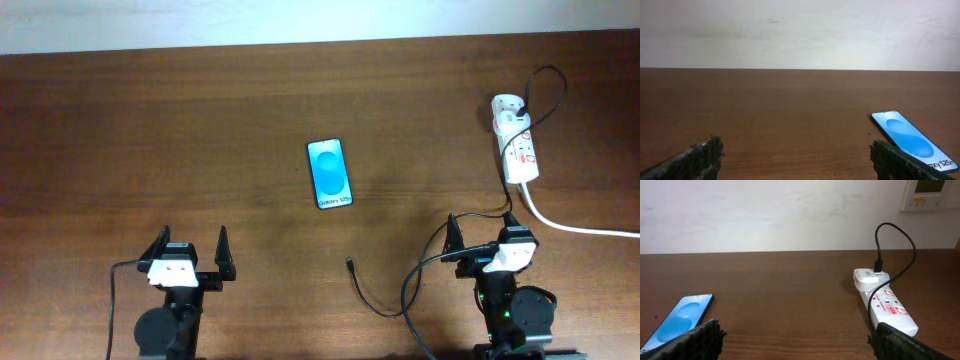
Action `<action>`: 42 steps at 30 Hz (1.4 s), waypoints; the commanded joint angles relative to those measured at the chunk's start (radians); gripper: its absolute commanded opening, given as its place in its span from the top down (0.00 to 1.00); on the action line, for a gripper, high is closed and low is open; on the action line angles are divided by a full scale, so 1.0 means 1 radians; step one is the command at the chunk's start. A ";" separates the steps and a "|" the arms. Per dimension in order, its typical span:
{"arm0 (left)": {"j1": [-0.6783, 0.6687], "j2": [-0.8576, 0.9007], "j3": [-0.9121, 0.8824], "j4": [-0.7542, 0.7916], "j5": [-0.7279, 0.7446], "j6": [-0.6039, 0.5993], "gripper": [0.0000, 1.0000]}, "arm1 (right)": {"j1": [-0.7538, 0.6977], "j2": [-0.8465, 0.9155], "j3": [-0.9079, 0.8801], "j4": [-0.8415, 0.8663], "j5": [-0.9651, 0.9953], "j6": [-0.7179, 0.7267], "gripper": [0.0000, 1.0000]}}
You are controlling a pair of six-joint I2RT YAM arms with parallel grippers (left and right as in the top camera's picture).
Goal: Plug charger to phone and switch on socket
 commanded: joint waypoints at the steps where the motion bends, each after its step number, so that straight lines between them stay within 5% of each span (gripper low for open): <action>1: 0.005 -0.004 -0.005 -0.004 -0.014 0.012 0.01 | 0.005 -0.006 -0.005 -0.005 0.009 -0.006 0.02; 6: 0.005 -0.004 -0.005 -0.003 -0.005 0.011 0.01 | 0.005 -0.006 -0.005 -0.005 0.009 -0.006 0.02; 10: 0.005 -0.004 -0.005 0.137 0.418 0.012 0.01 | 0.005 -0.006 -0.005 -0.005 0.009 -0.006 0.02; 13: 0.005 -0.004 -0.005 0.442 0.390 0.012 0.01 | 0.005 -0.006 -0.005 -0.005 0.009 -0.006 0.02; 17: 0.005 0.011 0.067 0.538 0.372 0.012 0.01 | 0.005 -0.006 -0.005 -0.005 0.009 -0.006 0.02; 21: 0.005 0.312 0.417 0.216 0.372 0.013 0.01 | 0.005 -0.006 -0.005 -0.005 0.009 -0.006 0.02; 24: 0.005 0.765 0.888 -0.314 0.418 0.011 0.01 | 0.005 -0.006 -0.005 -0.005 0.009 -0.006 0.02; 25: 0.005 0.879 0.959 -0.324 0.681 0.012 0.01 | 0.005 -0.006 -0.005 -0.005 0.009 -0.006 0.02; 27: 0.005 0.992 0.969 -0.229 0.779 0.002 0.01 | 0.005 -0.006 -0.005 -0.005 0.009 -0.006 0.02; 30: -0.094 1.174 1.194 -0.484 0.441 -0.025 0.01 | 0.005 -0.006 -0.005 -0.005 0.009 -0.006 0.02; 33: -0.304 1.464 1.593 -0.929 -0.017 -0.046 0.01 | 0.005 -0.006 -0.005 -0.005 0.009 -0.006 0.02; 35: -0.348 1.765 1.902 -1.272 -0.042 -0.044 0.01 | 0.005 -0.006 -0.005 -0.005 0.009 -0.006 0.02; 36: -0.349 1.841 1.960 -1.335 -0.017 -0.044 0.01 | 0.005 -0.006 -0.005 -0.005 0.009 -0.006 0.02; 38: -0.349 1.896 1.972 -1.323 0.304 -0.044 0.01 | 0.005 -0.006 -0.005 -0.005 0.009 -0.006 0.02; 42: -0.357 1.914 1.972 -1.276 0.214 -0.303 0.01 | 0.005 -0.006 -0.005 -0.005 0.009 -0.006 0.02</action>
